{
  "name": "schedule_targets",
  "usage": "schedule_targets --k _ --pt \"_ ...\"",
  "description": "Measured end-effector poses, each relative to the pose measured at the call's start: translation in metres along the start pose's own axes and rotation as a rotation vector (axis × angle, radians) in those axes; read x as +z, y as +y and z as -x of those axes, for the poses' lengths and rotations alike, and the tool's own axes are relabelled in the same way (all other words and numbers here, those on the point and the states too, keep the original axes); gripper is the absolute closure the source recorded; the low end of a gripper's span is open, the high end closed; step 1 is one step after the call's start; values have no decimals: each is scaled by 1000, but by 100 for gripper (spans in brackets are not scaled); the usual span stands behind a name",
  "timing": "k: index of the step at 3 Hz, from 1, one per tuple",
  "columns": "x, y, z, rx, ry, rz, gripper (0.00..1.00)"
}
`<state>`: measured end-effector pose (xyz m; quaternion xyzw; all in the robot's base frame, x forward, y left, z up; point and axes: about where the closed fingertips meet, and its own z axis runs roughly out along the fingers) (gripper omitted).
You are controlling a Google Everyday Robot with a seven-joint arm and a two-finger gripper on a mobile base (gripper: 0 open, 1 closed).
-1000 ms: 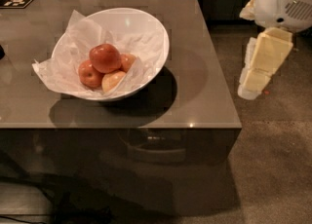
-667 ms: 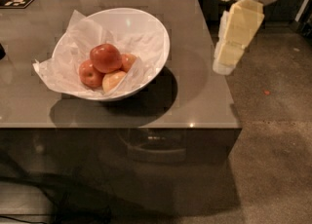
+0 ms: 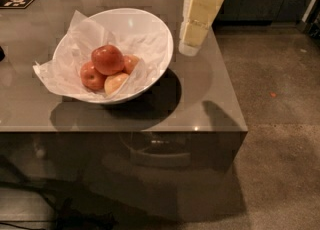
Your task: Pick apple from white bowl
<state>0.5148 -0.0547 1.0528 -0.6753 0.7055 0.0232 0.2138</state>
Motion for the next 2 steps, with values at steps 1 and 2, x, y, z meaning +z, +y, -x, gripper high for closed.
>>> schedule_targets --k 1,2 --pt "22 -17 14 -29 -23 12 0" --pt "53 -35 37 -81 -52 64 0"
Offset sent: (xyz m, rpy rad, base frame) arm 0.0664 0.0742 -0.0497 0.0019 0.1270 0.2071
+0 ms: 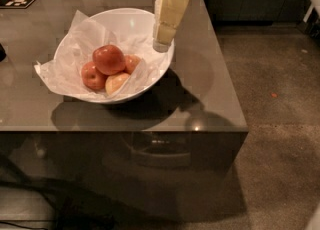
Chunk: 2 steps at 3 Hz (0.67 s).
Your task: Pick apple from white bowl
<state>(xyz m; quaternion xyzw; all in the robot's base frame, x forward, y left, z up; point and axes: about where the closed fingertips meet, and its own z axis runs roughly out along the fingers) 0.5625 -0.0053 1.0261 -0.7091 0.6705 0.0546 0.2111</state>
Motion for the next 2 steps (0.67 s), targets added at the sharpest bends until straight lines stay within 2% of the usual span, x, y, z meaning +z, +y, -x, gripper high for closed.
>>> schedule_targets --k 1,2 --pt "35 -8 9 -18 -28 74 0" --pt "36 -14 13 -16 -41 51 0"
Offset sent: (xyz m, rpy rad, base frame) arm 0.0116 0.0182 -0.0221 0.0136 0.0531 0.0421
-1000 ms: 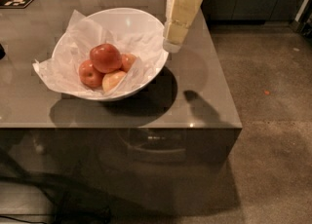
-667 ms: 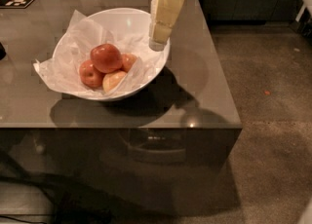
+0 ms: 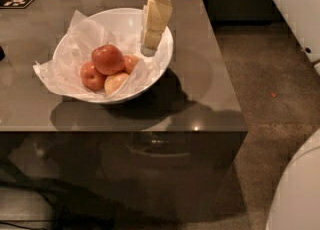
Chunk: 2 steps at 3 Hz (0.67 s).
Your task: Pick apple from white bowl
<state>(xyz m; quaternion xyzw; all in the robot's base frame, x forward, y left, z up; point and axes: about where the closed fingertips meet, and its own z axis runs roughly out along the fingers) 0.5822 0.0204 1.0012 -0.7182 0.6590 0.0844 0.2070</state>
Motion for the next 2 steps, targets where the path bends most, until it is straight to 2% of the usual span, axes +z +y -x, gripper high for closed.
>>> schedule_targets --k 1,2 --pt "21 -6 16 -23 60 -4 0" --pt "53 -12 42 -78 117 44 0"
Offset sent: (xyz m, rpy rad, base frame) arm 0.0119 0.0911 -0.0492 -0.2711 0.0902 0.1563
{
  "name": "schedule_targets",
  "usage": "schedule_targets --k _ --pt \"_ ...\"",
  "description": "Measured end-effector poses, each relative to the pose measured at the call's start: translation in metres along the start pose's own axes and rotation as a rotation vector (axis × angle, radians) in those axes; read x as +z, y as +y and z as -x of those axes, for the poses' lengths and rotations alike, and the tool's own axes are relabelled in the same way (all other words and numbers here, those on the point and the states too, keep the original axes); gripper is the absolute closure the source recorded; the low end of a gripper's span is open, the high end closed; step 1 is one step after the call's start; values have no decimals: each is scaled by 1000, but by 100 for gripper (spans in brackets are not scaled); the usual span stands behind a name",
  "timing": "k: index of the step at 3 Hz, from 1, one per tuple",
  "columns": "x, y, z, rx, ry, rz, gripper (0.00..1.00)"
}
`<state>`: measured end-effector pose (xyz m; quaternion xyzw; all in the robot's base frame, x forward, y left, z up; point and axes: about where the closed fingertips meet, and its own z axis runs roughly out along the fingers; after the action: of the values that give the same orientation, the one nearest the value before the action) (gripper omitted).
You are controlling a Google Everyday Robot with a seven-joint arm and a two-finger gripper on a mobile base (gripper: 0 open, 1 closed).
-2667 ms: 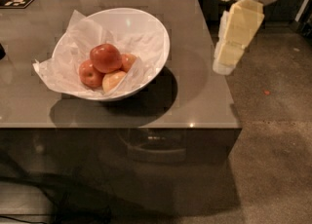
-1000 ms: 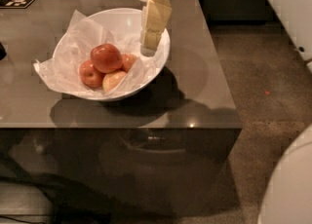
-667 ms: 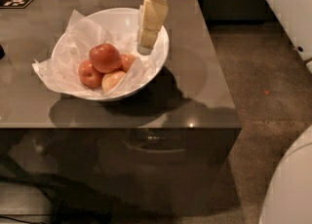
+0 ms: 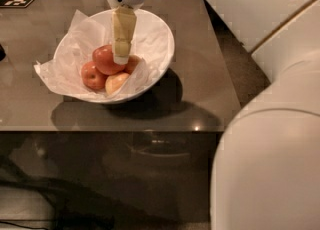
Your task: Pick apple from white bowl
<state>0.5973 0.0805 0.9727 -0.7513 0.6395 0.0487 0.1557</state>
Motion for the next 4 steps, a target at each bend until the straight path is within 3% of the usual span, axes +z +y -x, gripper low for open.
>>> schedule_targets --k 1,2,4 --pt "13 0 20 -41 -6 37 0" --pt "15 -7 24 -38 -22 10 0" --pt "49 -3 30 -40 0 47 0"
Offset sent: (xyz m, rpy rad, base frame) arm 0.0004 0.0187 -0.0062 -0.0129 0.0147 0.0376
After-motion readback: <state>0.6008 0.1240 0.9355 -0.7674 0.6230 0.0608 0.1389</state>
